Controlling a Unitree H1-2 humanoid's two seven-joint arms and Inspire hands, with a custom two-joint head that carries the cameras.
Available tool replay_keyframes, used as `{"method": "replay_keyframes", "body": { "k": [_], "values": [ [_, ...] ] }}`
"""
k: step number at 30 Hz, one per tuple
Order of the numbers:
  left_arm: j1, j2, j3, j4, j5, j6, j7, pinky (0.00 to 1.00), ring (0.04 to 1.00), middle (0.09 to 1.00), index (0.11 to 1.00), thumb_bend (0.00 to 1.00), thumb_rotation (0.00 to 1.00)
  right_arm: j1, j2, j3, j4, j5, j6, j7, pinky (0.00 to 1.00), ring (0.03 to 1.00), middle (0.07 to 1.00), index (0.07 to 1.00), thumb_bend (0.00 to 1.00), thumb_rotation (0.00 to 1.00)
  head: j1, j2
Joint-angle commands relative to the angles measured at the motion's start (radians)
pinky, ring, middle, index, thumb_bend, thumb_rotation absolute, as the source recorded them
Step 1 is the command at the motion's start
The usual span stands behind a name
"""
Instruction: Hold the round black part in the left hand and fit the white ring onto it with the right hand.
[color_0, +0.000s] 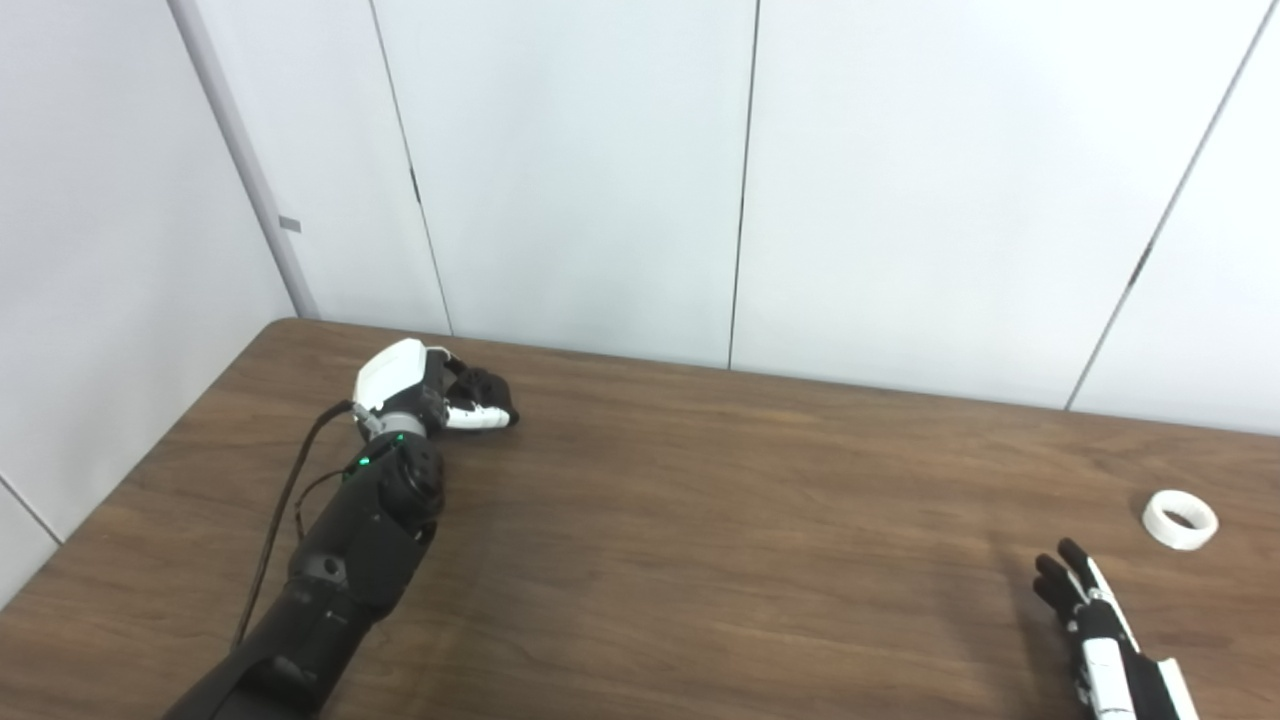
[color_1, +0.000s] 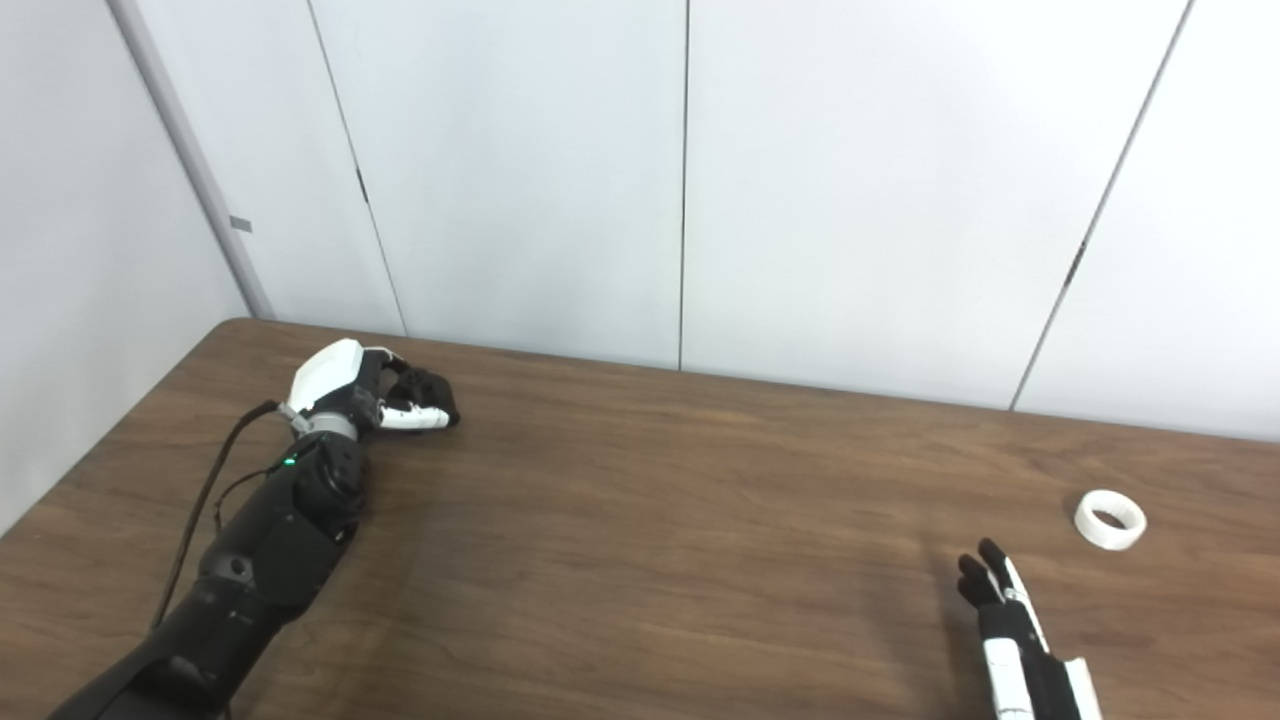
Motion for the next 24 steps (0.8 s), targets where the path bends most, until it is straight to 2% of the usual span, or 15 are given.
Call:
{"method": "replay_keyframes", "body": {
  "k": [1,24],
  "values": [
    [-0.031,0.036,0.007,-0.031,0.023,0.002,0.022,1.0,0.949,0.875,0.724,0.86,0.35,0.006,-0.002,0.004,-0.017,0.007,0.01,0.011,1.0,0.931,0.927,0.955,0.63,0.99,0.001,0.001],
    [-0.024,0.044,0.01,-0.02,0.03,0.0,0.025,1.0,0.956,0.873,0.723,0.87,0.34,0.007,-0.01,0.004,-0.02,0.02,0.02,0.014,1.0,0.942,0.932,0.961,0.61,1.0,0.004,0.007]
  ]
}}
